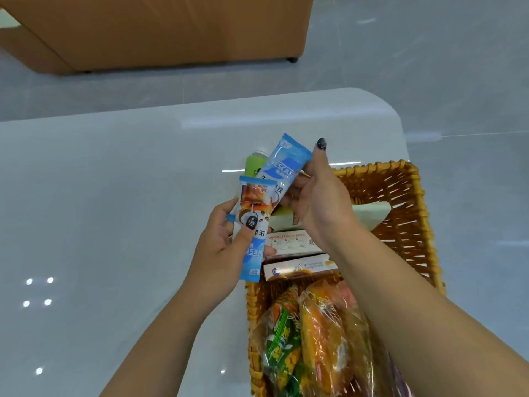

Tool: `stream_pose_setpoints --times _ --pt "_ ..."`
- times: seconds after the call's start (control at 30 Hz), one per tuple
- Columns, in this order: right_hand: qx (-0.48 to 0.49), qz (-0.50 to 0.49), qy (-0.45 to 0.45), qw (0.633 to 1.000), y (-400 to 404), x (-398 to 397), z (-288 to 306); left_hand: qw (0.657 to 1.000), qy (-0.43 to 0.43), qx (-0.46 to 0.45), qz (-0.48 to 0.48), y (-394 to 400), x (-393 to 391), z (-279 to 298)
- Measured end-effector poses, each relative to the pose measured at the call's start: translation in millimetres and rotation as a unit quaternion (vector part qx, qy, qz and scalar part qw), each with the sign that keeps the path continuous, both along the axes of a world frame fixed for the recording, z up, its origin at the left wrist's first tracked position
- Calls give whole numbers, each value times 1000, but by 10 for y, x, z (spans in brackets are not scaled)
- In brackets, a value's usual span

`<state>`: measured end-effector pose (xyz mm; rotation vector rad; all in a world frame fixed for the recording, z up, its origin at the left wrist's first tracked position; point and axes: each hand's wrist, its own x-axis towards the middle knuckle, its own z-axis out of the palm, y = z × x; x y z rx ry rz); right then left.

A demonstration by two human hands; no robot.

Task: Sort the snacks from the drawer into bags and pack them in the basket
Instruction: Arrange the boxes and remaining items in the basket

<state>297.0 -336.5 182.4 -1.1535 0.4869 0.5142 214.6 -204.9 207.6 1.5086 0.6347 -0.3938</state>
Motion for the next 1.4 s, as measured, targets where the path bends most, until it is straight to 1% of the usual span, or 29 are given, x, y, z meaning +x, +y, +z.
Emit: stream_pose_setpoints --times 0.03,0.1,0.2,0.3,0.4,0.5,0.6,0.73,0.8,0.9,0.97,1.07,1.1,1.17,1.2,1.27,1.33,1.4 --pt "-38 6 -17 999 -55 -61 3 1000 -5 17 -13 -20 11 8" --pt "-96 -15 -36 995 -172 -183 -8 999 -8 41 -20 -51 27 26" --pt "-119 -73 -21 990 -368 -325 -1 998 -3 65 5 -92 22 32" --pt "-135 -91 -11 987 -541 -417 14 998 14 29 56 -122 -10 26" --pt "-143 -86 -8 986 -651 -503 23 999 20 13 45 -164 -86 10" --pt "-110 -90 -4 990 -723 -566 79 998 -1 63 -9 -234 -171 16" --pt "-94 -76 5 993 -773 -593 147 992 -6 121 -28 -294 -234 -8" --pt "-159 -43 -5 986 -848 -603 212 980 -12 188 -65 -324 -271 17" --pt "-165 -52 -16 985 -885 -617 235 978 -25 203 -51 -318 -247 49" --pt "-139 -72 -12 988 -897 -673 245 984 -32 172 43 -291 -157 68" --pt "-124 -76 1 989 -895 -736 218 987 -30 120 102 -280 -76 90" --pt "-106 -80 19 991 -889 -814 187 991 -28 28 129 -280 23 94" --pt "-91 -85 24 992 -890 -832 169 991 -28 12 133 -287 44 93" --pt "-57 -89 29 994 -890 -856 148 990 -30 8 135 -303 74 59" --pt "-51 -86 26 995 -888 -859 150 991 -28 19 130 -311 88 39" --pt "-76 -77 11 994 -899 -858 141 993 -16 56 106 -330 120 8" --pt "-127 -66 -15 990 -951 -848 131 991 -16 115 66 -350 146 -11" --pt "-185 -48 -52 980 -1030 -818 134 981 -32 191 -1 -372 159 -20"
